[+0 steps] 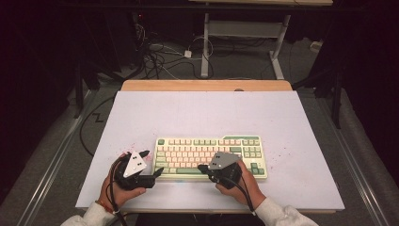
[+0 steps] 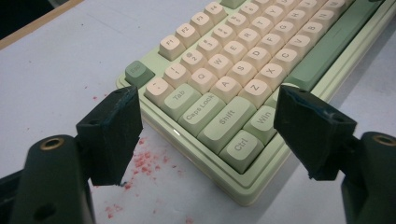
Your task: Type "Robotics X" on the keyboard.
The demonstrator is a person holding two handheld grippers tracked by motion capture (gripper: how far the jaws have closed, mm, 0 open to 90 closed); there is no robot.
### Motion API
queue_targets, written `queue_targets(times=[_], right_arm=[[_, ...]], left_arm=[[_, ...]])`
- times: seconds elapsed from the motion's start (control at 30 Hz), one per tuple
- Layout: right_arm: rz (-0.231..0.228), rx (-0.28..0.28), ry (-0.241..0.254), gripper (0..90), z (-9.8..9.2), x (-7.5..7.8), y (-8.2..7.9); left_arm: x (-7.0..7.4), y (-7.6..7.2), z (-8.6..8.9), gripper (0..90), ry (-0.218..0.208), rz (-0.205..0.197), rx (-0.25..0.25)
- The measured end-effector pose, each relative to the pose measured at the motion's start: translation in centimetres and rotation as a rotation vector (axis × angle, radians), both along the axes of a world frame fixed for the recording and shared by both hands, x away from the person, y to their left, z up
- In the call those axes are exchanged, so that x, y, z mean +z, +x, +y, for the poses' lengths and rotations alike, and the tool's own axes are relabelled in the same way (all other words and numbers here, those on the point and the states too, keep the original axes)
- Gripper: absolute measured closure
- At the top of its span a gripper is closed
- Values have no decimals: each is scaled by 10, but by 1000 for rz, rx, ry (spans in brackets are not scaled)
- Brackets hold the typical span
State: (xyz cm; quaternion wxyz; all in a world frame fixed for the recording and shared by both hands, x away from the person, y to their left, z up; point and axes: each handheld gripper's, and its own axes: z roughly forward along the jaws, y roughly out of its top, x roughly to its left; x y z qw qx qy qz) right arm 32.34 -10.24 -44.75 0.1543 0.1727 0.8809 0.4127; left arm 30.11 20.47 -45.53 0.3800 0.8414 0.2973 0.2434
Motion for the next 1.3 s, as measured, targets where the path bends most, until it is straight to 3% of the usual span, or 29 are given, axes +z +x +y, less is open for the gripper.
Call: queue_targets(times=[1.1,1.3], right_arm=[[13,-24,-34,900,1,-11,6],[13,-22,-35,900,1,-11,5]], left_arm=[[0,0,1,244,-3,2,-1],[1,0,1,244,3,-12,-3]])
